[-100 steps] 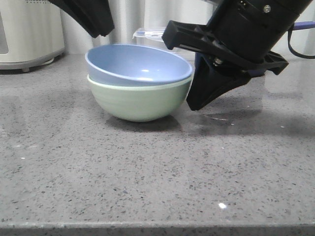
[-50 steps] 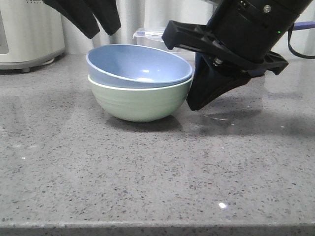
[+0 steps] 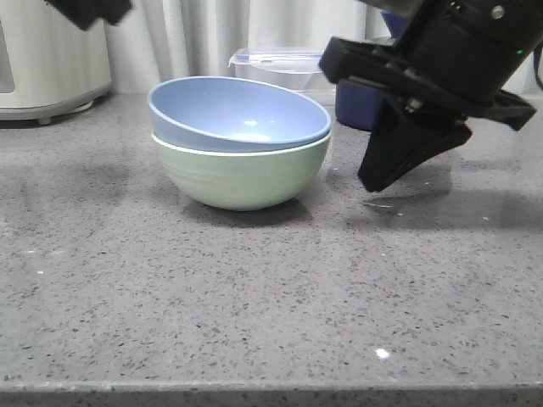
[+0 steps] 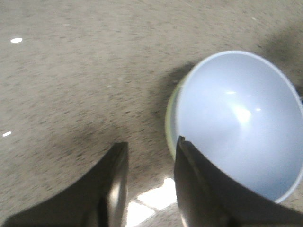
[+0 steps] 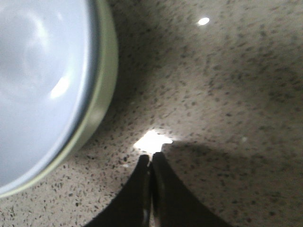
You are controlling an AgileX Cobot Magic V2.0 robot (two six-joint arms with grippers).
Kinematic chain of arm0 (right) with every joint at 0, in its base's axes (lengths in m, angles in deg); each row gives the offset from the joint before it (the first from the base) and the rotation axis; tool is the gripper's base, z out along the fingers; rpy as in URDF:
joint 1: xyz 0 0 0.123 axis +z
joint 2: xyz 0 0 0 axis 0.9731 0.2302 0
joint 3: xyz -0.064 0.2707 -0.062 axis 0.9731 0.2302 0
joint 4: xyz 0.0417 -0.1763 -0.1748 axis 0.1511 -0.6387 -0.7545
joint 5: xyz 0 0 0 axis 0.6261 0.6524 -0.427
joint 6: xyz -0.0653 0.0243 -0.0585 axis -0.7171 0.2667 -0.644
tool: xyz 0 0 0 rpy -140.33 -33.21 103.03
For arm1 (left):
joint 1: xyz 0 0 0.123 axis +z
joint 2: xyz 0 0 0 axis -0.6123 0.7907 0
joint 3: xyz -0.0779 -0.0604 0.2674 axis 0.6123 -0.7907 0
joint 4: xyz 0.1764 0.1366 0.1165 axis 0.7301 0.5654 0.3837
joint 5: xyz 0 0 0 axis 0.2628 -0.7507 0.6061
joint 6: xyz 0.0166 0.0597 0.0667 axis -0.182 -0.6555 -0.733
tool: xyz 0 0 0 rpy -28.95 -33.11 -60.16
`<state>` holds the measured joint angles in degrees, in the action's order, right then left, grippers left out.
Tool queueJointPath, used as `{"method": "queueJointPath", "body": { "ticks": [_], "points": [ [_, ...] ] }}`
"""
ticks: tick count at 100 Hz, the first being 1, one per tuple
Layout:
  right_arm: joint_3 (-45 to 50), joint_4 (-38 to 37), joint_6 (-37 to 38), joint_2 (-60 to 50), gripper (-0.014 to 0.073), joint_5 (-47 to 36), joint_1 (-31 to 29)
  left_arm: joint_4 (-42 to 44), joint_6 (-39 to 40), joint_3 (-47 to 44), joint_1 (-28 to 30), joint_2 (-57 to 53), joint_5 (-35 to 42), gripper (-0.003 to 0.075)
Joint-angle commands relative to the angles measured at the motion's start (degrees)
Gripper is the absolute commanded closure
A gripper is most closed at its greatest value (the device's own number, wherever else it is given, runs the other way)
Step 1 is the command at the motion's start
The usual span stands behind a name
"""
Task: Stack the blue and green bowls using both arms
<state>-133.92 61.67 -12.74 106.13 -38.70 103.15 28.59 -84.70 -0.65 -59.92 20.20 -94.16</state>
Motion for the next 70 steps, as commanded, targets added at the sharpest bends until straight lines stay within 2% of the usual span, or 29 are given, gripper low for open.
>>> {"method": "queueJointPath", "body": {
  "ticks": [1, 38, 70],
  "points": [
    [-1.21, 0.52, -0.6, -3.93, 0.0674, -1.34, -1.02, -0.42, 0.63, -1.85, 2.6, -6.21, 4.61, 0.0542],
    [0.19, -0.67, -0.6, -12.48, 0.0674, -3.85, -3.2, 3.3, 0.63, -19.78, 14.37, -24.49, 12.88, 0.0742],
    [11.61, -1.71, -0.6, -23.24, 0.0674, -13.03, -3.2, 4.74, 0.63, -33.83, 17.36, -38.38, 22.44, 0.0741]
  ]
}}
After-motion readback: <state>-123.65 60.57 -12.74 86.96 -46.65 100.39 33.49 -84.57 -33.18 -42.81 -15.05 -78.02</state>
